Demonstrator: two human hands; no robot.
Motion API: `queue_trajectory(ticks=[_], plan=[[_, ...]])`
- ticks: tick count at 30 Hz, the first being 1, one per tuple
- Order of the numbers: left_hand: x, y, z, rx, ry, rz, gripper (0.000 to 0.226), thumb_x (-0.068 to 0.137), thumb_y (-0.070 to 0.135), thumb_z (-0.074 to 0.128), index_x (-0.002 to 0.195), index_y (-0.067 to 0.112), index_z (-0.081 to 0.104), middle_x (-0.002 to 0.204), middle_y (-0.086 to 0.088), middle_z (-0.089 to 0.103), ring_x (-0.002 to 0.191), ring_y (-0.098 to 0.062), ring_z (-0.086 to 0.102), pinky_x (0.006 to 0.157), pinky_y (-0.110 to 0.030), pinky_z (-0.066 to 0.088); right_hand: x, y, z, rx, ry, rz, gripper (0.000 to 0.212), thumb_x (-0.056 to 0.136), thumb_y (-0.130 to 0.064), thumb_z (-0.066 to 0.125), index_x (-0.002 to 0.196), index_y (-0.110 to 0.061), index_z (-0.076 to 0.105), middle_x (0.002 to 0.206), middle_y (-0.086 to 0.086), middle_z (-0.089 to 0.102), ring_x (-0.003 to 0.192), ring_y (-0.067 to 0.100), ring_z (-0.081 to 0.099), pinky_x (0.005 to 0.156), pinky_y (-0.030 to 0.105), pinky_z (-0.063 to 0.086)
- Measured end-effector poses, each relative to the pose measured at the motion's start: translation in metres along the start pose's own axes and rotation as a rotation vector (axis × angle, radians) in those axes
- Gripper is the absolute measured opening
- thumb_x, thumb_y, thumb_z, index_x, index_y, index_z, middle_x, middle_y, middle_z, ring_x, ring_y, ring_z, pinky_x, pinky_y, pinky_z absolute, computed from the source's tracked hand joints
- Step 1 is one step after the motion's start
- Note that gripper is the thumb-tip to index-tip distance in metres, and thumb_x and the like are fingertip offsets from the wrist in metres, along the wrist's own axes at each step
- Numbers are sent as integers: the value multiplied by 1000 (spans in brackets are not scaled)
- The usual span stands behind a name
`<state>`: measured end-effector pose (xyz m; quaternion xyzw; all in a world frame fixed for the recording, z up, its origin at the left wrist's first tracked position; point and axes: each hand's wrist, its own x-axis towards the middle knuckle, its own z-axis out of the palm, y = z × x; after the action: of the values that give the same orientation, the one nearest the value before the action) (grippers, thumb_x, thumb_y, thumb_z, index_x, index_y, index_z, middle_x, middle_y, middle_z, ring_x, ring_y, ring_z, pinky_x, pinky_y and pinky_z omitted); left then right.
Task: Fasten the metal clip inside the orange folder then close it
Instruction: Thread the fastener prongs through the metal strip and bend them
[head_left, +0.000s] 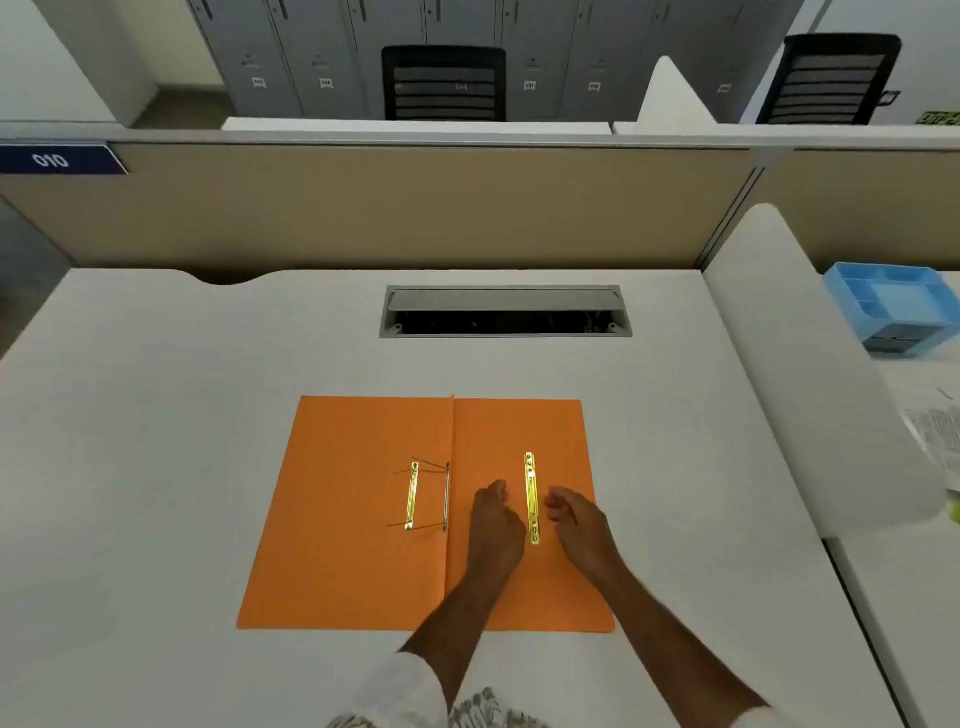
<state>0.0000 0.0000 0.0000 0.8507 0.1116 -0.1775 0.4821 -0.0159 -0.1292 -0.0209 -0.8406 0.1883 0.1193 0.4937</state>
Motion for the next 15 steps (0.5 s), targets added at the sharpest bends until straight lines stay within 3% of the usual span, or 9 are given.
queue_trajectory(ticks=[4, 6, 11, 15], plan=[[14, 8, 2, -234, 1, -248, 41, 91, -3, 44, 129, 7, 57, 122, -9, 66, 111, -23, 62, 86, -28, 50, -2, -3, 2, 138, -25, 59, 34, 98, 1, 39, 112, -20, 62, 109, 1, 65, 105, 20, 63, 97, 42, 52], [19, 10, 4, -331, -7, -335, 34, 89, 1, 50, 120, 7, 63, 113, -9, 71, 105, -23, 66, 87, -32, 54, -1, -5, 5, 156, -21, 59, 37, 97, 2, 39, 106, -25, 62, 106, 1, 67, 104, 20, 64, 95, 40, 53], [26, 8, 10, -463, 5, -446, 17, 84, 4, 59, 96, 8, 69, 91, -12, 76, 87, -25, 73, 83, -37, 59, 2, 1, 10, 132, -8, 58, 35, 96, 3, 41, 112, -15, 66, 106, 4, 70, 100, 19, 66, 90, 42, 56], [31, 9, 10, -461, 32, -499, 14, 78, 4, 60, 84, 10, 70, 82, -12, 76, 79, -26, 74, 72, -34, 60, 2, -2, 10, 169, 8, 54, 45, 96, 2, 41, 93, -37, 64, 96, -4, 71, 97, 19, 67, 88, 41, 56]])
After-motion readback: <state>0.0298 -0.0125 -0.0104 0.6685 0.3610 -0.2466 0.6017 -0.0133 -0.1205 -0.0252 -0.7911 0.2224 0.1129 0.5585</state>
